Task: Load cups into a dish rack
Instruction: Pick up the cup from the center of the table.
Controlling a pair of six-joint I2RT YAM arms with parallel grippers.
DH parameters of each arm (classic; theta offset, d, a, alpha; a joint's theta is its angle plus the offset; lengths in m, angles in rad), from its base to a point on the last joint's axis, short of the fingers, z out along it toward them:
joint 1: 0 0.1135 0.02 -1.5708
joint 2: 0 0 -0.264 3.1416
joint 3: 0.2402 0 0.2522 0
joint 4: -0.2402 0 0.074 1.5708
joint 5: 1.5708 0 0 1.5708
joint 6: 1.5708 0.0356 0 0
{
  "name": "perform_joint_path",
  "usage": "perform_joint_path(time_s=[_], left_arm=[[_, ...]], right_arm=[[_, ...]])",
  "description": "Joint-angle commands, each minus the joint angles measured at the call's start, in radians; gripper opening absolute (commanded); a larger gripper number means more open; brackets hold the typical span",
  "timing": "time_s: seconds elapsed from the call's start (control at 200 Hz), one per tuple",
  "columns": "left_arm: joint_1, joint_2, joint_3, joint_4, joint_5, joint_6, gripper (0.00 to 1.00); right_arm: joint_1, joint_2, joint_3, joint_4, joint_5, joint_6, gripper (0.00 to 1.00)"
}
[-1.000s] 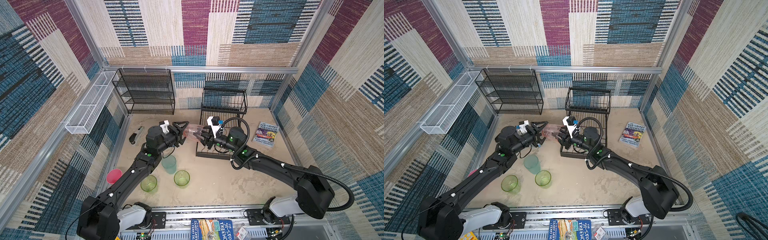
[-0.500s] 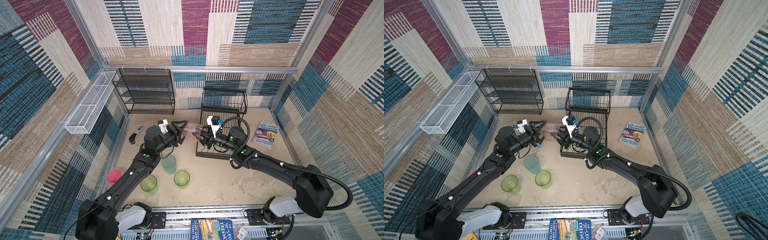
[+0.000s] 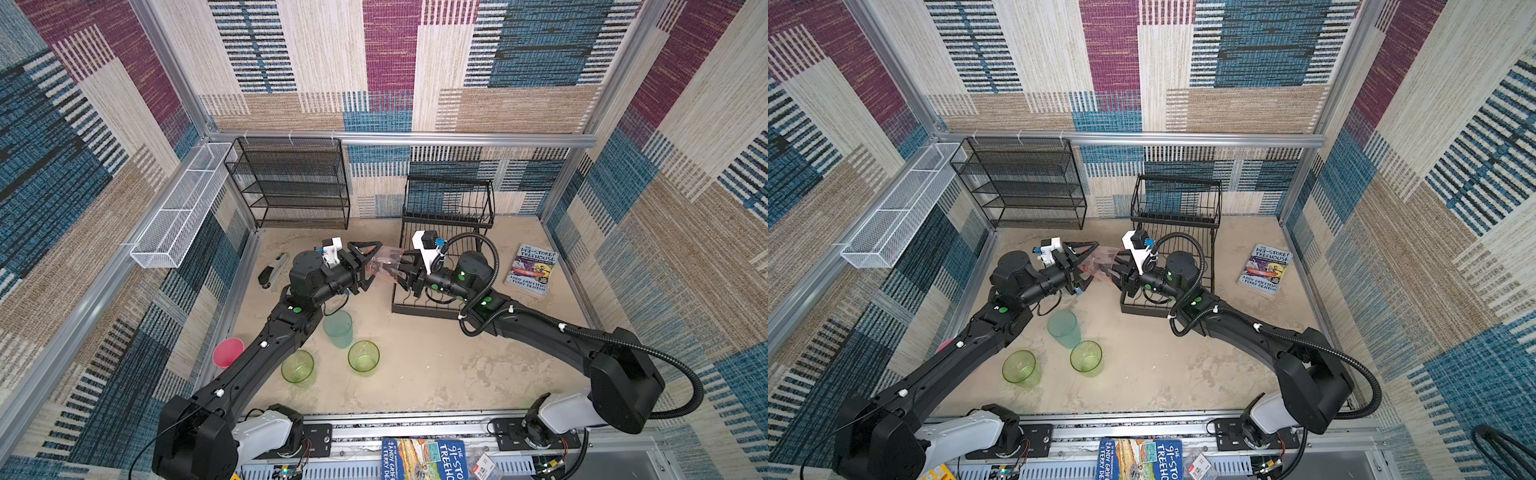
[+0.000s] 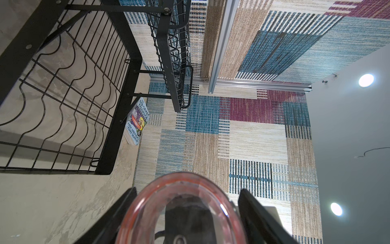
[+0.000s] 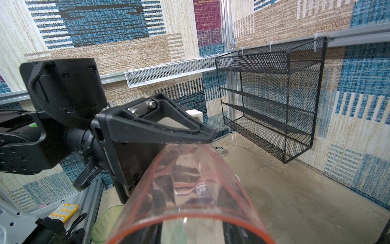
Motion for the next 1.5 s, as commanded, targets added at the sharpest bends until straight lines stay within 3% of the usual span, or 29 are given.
perform_joint_path(time_s=[0.0,0.295,0.606,1.052,1.492], left_arm=[[-0.001,0.005,-0.002,0.061,0.027,0.012,0.71],[0.0,0.009,-0.011,0.078,0.001,0.03,0.6],[0.001,0.012,0.009,0.025,-0.03,0.083,0.59],[0.01,0.047,0.05,-0.053,-0.074,0.165,0.58],[0.007,0.1,0.103,-0.17,-0.162,0.401,0.57]], right_arm=[[0.002,-0.003,0.007,0.013,-0.009,0.005,0.47],[0.0,-0.031,-0.002,-0.033,0.034,-0.006,0.51],[0.001,-0.066,-0.023,-0.077,0.123,-0.006,0.59],[0.0,-0.127,-0.049,-0.159,0.228,-0.02,0.6],[-0.073,-0.286,-0.121,-0.393,0.365,0.041,0.6]])
